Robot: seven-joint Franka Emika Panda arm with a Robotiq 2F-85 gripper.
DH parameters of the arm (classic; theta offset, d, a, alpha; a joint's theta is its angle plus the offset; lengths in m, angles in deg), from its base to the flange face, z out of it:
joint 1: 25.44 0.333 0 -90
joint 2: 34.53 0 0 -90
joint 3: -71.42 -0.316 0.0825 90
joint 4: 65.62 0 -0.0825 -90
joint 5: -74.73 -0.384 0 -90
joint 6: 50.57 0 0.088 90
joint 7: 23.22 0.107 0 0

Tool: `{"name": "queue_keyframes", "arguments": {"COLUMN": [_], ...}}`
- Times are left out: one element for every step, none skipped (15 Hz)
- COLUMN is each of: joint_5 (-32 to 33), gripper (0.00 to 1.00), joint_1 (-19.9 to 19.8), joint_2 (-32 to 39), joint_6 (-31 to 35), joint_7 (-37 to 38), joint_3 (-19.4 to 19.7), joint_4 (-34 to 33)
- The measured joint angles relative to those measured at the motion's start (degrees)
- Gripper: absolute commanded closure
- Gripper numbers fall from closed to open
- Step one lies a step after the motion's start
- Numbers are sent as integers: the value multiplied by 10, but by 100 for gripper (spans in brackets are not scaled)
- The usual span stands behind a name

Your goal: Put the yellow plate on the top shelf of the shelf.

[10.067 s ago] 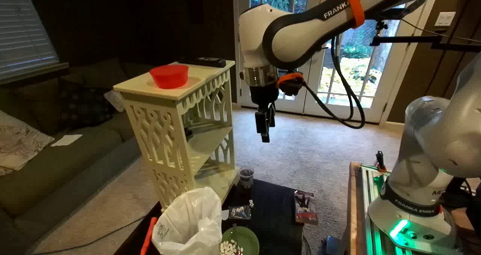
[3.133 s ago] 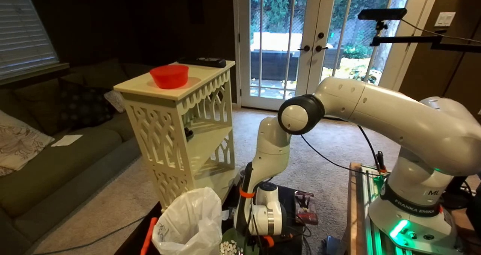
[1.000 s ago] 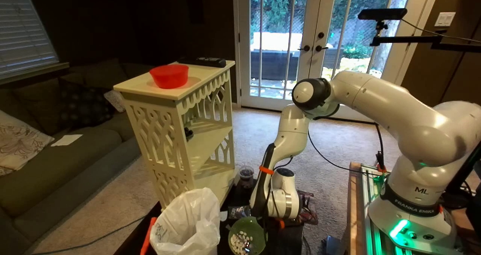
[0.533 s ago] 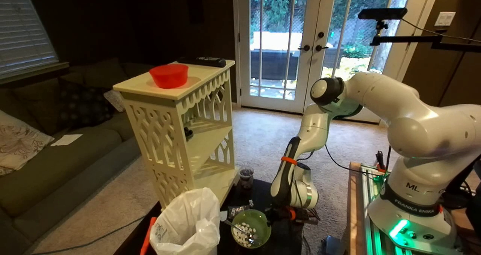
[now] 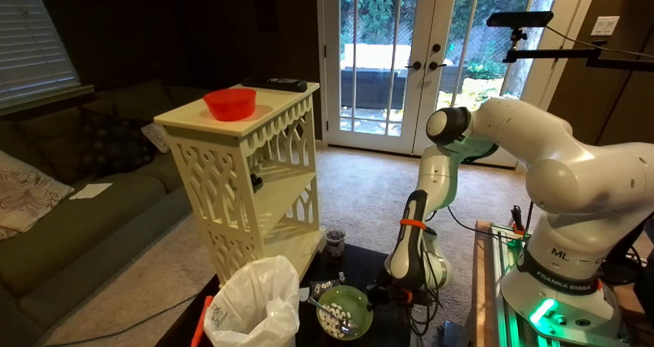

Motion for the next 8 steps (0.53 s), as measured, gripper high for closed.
{"name": "queue_keyframes", "arguments": {"joint_5": [1, 1, 0, -4, -11, -21, -32, -42], "gripper": [99, 99, 99, 99, 99, 99, 99, 99], "joint_1": [1, 2, 6, 11, 18, 26, 35, 44], "joint_2": [-1, -3, -8, -15, -25, -38, -53, -69], "joint_6": [11, 21, 30, 39, 47, 55, 63, 71], "joint_7": [11, 22, 34, 47, 62, 77, 91, 105], "joint_3": [-2, -4, -5, -7, -9, -12, -16, -22], "joint_4": [8, 16, 25, 36, 49, 64, 79, 95]}}
